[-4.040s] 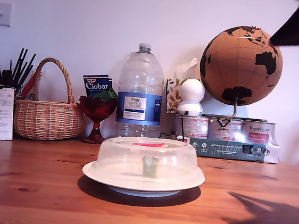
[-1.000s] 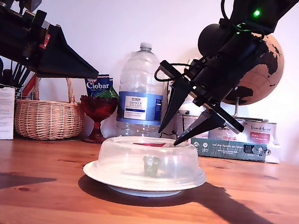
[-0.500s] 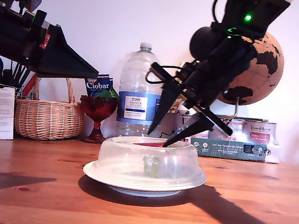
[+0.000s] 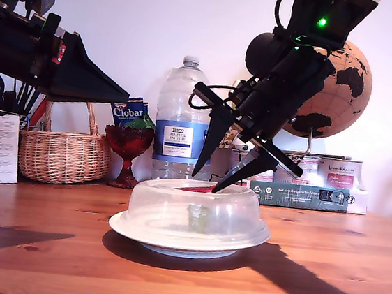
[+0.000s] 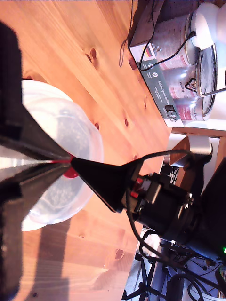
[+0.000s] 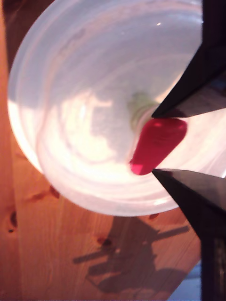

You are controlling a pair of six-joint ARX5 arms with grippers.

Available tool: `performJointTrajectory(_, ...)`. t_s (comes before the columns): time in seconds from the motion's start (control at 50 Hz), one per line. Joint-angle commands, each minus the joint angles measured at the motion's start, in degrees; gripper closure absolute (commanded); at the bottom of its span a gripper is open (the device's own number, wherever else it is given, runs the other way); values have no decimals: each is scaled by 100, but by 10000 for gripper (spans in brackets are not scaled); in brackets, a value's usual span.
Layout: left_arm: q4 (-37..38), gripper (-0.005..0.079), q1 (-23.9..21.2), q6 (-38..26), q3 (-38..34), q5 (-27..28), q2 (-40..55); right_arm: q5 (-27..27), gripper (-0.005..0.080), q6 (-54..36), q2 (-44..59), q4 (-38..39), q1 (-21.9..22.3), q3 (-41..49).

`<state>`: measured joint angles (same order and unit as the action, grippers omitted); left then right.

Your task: Lift the plastic dome with your right arm while removing the green coffee capsule from the plate using your left arm.

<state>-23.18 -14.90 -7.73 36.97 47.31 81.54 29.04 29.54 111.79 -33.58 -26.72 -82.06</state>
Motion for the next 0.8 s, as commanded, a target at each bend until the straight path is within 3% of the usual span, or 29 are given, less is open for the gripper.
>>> performJointTrajectory(0.0,-46,762,-17,-26,-13,24,63,107,458,94,195,96,-68,94)
performJointTrajectory(0.44,-44,762,-17,-24,-13,24,63,520,464,372,195,245,-173,94)
performJointTrajectory(0.78,-42,762,-17,-24,-13,24,63,527,641,339,195,251,-177,94)
